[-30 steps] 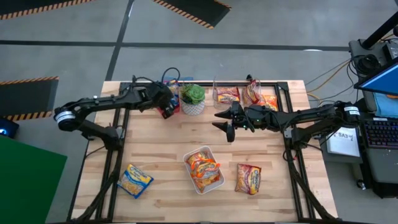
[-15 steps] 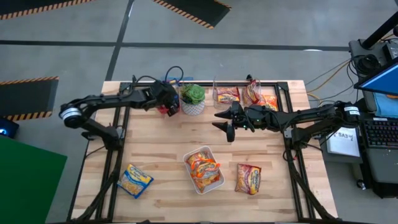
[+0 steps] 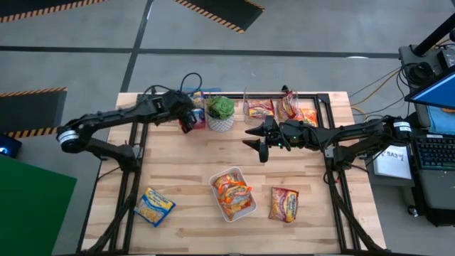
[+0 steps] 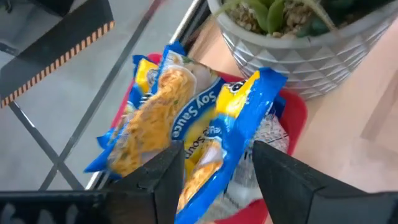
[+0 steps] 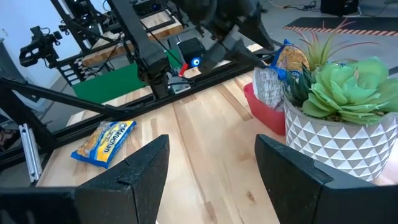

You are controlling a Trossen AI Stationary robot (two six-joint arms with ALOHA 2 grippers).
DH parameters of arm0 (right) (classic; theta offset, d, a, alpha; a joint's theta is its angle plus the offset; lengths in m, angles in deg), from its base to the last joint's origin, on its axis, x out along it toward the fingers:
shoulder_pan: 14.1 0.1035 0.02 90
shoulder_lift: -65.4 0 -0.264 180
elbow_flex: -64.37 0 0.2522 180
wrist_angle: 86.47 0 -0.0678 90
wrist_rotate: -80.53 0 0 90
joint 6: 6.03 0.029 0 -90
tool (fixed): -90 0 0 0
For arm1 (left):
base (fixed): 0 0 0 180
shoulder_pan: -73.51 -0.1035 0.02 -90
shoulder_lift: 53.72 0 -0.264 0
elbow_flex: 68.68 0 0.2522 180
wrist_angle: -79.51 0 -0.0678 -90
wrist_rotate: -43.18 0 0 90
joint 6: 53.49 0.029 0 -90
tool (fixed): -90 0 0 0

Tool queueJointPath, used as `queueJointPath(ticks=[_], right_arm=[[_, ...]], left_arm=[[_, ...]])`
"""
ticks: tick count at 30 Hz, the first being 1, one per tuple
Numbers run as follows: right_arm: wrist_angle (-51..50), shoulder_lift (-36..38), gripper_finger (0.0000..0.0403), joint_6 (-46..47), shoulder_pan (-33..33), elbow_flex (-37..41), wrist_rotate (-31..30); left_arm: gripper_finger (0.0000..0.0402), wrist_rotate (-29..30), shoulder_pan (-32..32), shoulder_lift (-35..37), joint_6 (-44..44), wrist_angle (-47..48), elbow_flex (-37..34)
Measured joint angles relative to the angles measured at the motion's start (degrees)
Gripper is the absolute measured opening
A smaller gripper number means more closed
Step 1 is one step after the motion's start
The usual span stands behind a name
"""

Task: Sort Maruchan noodles
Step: Put the blue noodle pack into the red bin, then put the red noodle pack into the transparent bin

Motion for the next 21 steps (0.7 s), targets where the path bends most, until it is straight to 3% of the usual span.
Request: queueJointPath(ticks=[3,6,10,13,16,21], right_arm=[[0.0,0.0,0.0226,0.3,0.0,0.0,0.0],[0.0,0.0,0.0226,0.3,0.0,0.0,0.0],[-0.1,0.0,0.0226,0.1,0.0,0.0,0.0],[-0.8,0.0,0.0226,-0.8,0.0,0.0,0.0],[-1.7,0.0,0.0226,-1.0,0.0,0.0,-0.1],[-1.7,0.0,0.0226,-1.3,0.0,0.0,-0.1]], left_arm=[[0.017,-0.6,0.0,3.7,0.1,0.7,-1.0],[0.0167,-5.0,0.0,7.6,0.6,-0.6,-2.5],[0.0159,-17.3,0.0,13.3,2.4,-3.6,-6.4],[0.0142,-24.7,0.0,17.0,6.0,-11.2,-13.2],[0.0115,-24.8,-0.3,18.8,6.5,-21.5,-20.7],[0.007,-16.0,-0.5,18.5,2.5,-35.3,-27.7]])
